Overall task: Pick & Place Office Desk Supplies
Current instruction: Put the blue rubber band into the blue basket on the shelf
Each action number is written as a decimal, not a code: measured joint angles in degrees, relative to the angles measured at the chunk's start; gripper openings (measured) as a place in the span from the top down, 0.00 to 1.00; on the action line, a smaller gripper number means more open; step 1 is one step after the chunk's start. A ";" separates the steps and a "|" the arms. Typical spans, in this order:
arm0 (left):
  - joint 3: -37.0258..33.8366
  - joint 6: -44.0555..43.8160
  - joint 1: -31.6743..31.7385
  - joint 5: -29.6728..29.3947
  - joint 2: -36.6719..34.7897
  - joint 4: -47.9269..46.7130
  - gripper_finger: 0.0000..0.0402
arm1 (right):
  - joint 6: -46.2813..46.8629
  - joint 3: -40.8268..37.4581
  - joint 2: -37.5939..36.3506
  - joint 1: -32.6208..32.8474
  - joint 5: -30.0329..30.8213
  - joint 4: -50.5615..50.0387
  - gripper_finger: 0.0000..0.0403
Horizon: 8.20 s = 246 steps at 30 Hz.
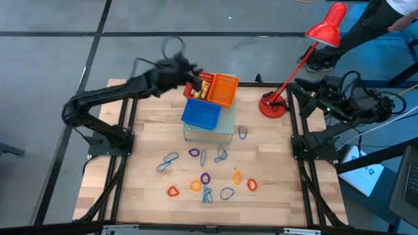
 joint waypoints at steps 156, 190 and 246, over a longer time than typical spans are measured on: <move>-42.11 -27.95 -49.76 -21.65 -37.35 12.69 1.00 | -7.06 -0.02 16.22 -0.04 -13.59 34.27 0.43; -17.51 -7.46 -11.31 17.87 -4.88 -3.63 0.99 | -6.79 0.00 16.22 -0.76 -16.63 34.24 0.43; -19.07 -24.26 -50.39 -21.93 -25.06 -22.11 0.69 | -8.09 -0.03 3.53 -0.62 -37.34 11.93 0.43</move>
